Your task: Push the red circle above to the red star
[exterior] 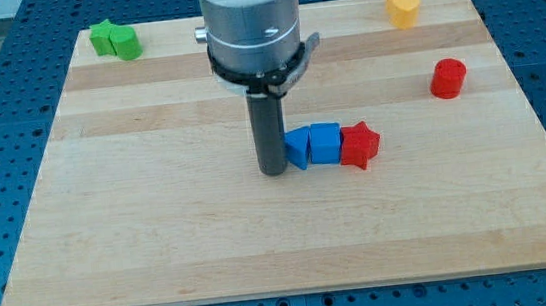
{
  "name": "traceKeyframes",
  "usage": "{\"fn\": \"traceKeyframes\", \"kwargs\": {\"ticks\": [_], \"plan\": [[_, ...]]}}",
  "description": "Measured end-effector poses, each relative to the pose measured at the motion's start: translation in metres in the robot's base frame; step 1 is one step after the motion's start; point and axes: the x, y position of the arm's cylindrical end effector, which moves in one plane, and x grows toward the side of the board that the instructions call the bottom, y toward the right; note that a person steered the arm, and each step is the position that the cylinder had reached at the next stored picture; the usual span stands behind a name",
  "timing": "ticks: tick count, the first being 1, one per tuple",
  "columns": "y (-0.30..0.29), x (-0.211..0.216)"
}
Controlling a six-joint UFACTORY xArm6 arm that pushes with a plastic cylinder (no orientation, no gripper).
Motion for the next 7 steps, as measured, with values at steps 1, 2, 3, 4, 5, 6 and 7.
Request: {"fn": "traceKeyframes", "kwargs": {"ticks": [1, 2, 3, 4, 5, 6, 7], "plan": [[0.008, 0.038], [0.070, 0.047], [0.108, 0.028], [0.121, 0.008], [0.136, 0.008], [0.147, 0.025], [0.220, 0.013]]}}
